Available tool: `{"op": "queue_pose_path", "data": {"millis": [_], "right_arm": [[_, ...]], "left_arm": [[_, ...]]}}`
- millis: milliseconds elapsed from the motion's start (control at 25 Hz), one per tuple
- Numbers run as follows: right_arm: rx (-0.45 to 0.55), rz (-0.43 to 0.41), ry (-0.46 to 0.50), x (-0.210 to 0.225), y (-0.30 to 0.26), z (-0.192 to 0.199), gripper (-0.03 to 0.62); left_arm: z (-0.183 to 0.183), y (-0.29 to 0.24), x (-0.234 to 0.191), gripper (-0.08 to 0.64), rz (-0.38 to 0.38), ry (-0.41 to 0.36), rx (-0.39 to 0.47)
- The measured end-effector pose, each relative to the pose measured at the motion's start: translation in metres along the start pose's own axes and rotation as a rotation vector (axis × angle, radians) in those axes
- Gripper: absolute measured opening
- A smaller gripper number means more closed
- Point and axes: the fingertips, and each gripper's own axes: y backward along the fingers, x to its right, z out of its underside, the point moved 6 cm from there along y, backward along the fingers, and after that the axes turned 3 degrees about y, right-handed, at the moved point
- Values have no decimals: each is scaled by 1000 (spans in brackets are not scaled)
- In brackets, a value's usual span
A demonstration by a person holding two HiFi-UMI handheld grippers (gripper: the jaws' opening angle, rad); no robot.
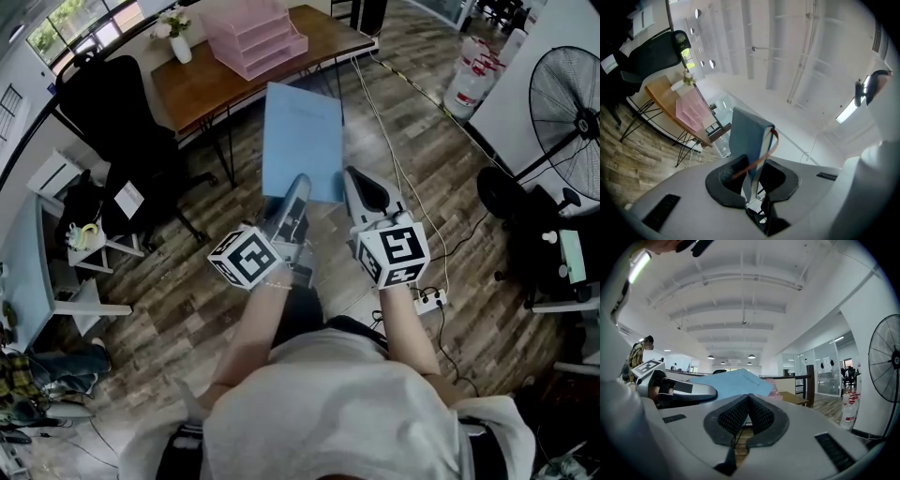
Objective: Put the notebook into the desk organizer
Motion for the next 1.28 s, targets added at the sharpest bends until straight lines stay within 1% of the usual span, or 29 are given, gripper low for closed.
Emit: {"op": "queue_pose_path", "data": {"millis": [280, 440, 680, 880, 1080, 1280], "right_arm": [[7, -4, 20, 30, -61, -2, 10], [12, -2, 39, 51, -109, -9, 10], [39, 12, 63, 86, -180, -27, 11], [57, 22, 73, 112, -233, -33, 11], [65, 23, 59, 125, -276, -30, 11], [50, 6, 40, 129, -304, -22, 11]], "left_arm": [[-35, -55, -34, 74, 20, 2, 32], [-65, -96, -55, 75, 39, 15, 42], [-116, -160, -82, 74, 68, -10, 52], [-148, -205, -106, 74, 89, -17, 57], [-172, -230, -131, 74, 90, -27, 60], [-182, -237, -152, 75, 48, -16, 55]]}}
